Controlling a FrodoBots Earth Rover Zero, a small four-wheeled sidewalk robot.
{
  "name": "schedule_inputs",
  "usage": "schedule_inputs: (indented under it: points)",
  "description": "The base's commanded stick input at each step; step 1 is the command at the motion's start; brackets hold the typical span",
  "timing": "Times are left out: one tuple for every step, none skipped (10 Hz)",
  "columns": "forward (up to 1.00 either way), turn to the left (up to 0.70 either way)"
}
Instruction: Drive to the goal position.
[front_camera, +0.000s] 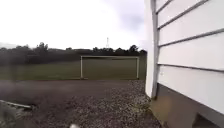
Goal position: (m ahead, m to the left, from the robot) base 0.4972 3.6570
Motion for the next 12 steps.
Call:
schedule_inputs:
  points:
    - [0.04, 0.00]
    - [0.04, 0.00]
    - [0.04, 0.00]
    - [0.04, 0.00]
    - [0.00, 0.00]
    - [0.02, 0.00]
    - [0.04, 0.00]
    - [0.04, 0.00]
    - [0.04, 0.00]
    - [0.01, 0.00]
    - [0.03, 0.00]
    - [0.01, 0.00]
